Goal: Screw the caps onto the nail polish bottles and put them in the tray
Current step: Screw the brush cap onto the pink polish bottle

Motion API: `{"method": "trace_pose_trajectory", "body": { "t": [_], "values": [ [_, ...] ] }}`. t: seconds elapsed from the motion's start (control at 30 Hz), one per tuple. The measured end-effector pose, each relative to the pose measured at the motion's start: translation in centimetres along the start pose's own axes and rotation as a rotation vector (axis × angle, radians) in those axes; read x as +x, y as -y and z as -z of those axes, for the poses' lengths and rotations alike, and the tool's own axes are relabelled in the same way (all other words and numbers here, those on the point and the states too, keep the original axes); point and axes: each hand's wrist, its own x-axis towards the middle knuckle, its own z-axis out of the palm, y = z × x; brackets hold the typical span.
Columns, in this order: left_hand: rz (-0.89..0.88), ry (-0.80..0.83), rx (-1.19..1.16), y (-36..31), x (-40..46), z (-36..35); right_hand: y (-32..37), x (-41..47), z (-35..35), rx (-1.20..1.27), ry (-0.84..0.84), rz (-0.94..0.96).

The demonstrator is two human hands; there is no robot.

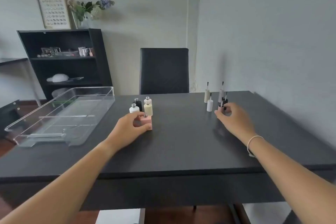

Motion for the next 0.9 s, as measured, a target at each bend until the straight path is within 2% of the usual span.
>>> {"method": "trace_pose_trajectory", "body": {
  "t": [0.2, 0.4, 0.67, 0.9],
  "values": [
    [0.024, 0.007, -0.006, 0.5, 0.8, -0.5, -0.4, 1.3, -0.8, 0.022, 0.019, -0.036],
    [-0.020, 0.034, -0.053, 0.1, 1.3, -1.1, -0.1, 1.7, -1.5, 0.027, 0.042, 0.052],
    [-0.139, 0.085, -0.230, -2.9, 3.6, -4.6, 3.1, 2.0, -4.1, 0.235, 0.142, 0.165],
    [-0.174, 0.014, -0.331, -4.0, 5.6, -6.2, 4.2, 2.6, -6.1, 0.364, 0.266, 0.217]
  ]
}}
